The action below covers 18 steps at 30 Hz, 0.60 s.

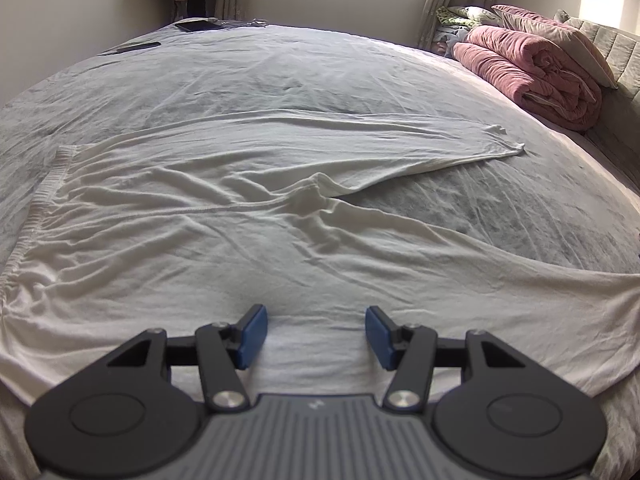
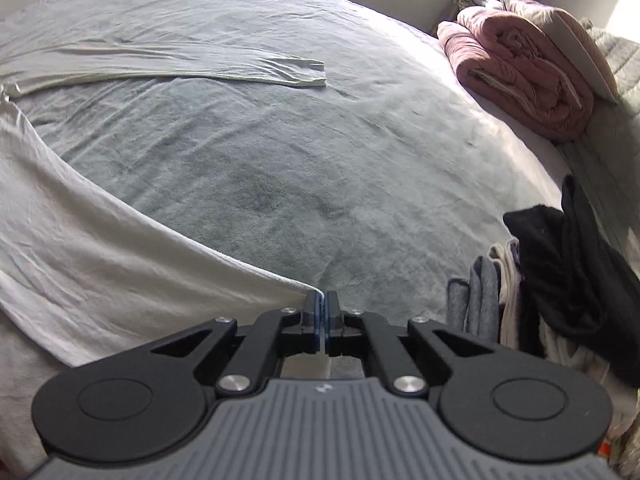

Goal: Fold clothes

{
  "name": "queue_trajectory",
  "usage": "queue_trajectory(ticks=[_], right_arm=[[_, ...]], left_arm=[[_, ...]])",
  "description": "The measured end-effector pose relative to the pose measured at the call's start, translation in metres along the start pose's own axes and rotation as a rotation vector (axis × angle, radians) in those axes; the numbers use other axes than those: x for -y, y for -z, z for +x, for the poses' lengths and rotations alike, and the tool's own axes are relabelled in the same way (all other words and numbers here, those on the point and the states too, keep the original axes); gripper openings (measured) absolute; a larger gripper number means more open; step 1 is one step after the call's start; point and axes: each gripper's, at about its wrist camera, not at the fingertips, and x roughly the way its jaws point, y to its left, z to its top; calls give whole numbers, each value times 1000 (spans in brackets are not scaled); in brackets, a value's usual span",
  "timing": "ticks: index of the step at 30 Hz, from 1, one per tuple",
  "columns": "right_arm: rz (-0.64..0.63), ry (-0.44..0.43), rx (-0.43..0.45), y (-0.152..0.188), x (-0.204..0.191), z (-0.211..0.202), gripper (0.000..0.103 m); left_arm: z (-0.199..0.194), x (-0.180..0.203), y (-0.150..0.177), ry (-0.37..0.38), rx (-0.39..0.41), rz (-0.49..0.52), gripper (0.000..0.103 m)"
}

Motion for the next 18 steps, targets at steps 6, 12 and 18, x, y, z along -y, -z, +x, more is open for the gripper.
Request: queue_trajectory(ticks=[6, 12, 18], right_arm=[[-31, 18, -38, 5, 0, 16, 2], [11, -7, -59, 4, 3, 25, 2], [20, -12, -36, -1, -1, 17, 5]], left_arm=[[0, 3, 1, 0, 3, 21, 56], [0, 4, 1, 11, 2, 34, 57], [-2, 4, 0, 25, 1, 35, 58]])
